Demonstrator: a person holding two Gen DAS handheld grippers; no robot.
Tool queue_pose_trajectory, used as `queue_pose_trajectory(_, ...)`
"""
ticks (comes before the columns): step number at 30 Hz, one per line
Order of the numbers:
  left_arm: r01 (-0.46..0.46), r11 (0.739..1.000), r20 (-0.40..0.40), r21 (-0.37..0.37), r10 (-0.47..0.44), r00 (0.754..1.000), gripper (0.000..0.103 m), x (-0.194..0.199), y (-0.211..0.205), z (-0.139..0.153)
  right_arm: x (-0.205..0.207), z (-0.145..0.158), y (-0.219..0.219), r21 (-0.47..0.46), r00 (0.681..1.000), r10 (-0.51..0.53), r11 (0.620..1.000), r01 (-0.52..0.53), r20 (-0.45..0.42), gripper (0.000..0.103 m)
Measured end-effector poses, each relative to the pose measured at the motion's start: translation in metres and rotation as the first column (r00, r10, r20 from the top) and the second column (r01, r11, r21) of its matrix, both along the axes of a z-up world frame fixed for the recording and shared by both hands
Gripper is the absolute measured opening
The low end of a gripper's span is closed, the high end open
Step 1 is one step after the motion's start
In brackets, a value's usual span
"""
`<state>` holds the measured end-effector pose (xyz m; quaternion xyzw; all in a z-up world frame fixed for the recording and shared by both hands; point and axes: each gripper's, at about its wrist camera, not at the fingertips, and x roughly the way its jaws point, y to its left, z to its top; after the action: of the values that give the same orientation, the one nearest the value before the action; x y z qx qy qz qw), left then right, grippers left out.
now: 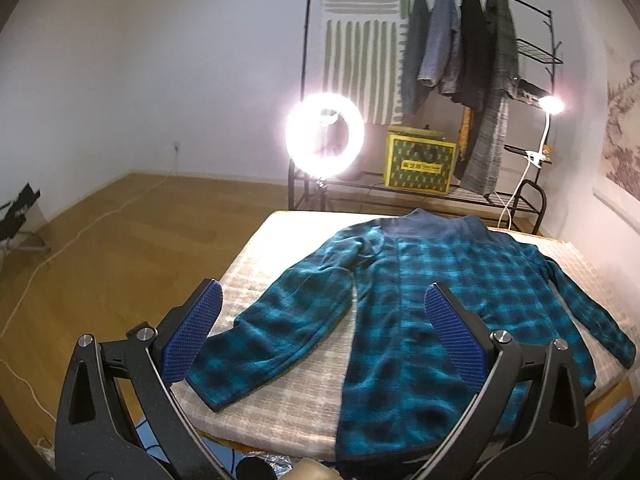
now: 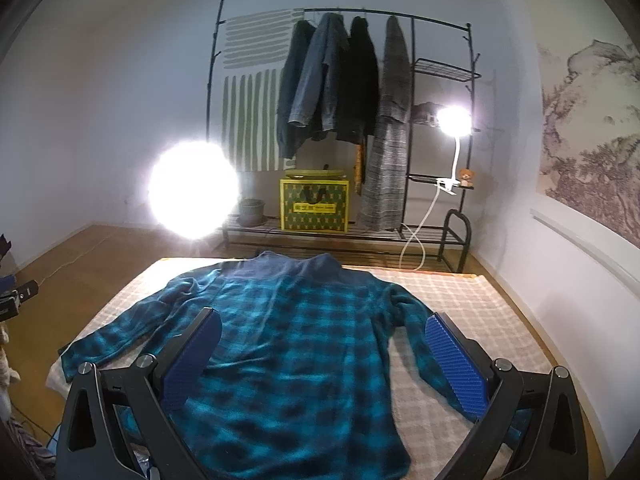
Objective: Fold large clothes
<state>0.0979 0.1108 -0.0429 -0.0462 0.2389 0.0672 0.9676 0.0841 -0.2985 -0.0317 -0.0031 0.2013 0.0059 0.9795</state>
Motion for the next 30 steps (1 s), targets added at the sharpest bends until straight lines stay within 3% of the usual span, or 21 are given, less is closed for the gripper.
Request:
queue_pose_trajectory(6,0.008,1.000,-0.068,-0.009,-0.009,0.998,0.096,0.030,0.035,-0.028,0.026,-0.002,0.024,-0.022,0.999,0.037,0.999,-0.037,-0.008,0.103)
queue_pose_trajectory(13,-0.012,0.995,-0.180,-0.099,-0.006,0.984,0.086,0.065,0.091,-0.065,0.067,-0.010,0.052,-0.004,0.996,0.088,0.996,-0.088,0.000,0.103)
queue_pose_trajectory(15,-0.038,0.990,-0.227,-0.136,0.006,0.974,0.080,0.076,0.109,-0.079,0.077,-0.016,0.059,0.019,0.991,0.131,0.991,-0.131,0.008,0.103)
queue_pose_trajectory(18,-0.054,0.975,-0.305,-0.217,-0.015,0.952,0.079,0.099,0.138,-0.103,0.099,-0.034,0.074,0.054,0.981,0.195,0.979,-0.194,-0.005,0.102)
queue_pose_trajectory(23,-0.056,0.971,-0.393,-0.233,-0.042,0.919,0.078,0.129,0.171,-0.144,0.134,-0.070,0.083,0.136,0.953,0.285,0.953,-0.270,-0.106,0.091)
queue_pose_trajectory(25,-0.073,0.955,-0.427,-0.287,-0.059,0.902,0.078,0.139,0.184,-0.163,0.147,-0.082,0.082,0.170,0.940,0.305,0.945,-0.279,-0.152,0.085)
queue_pose_trajectory(28,-0.116,0.910,-0.467,-0.399,-0.092,0.879,0.078,0.156,0.201,-0.190,0.161,-0.094,0.079,0.204,0.931,0.305,0.942,-0.265,-0.200,0.084)
queue_pose_trajectory(30,-0.140,0.890,-0.479,-0.434,-0.096,0.872,0.078,0.165,0.207,-0.200,0.167,-0.100,0.080,0.211,0.927,0.305,0.942,-0.260,-0.217,0.084)
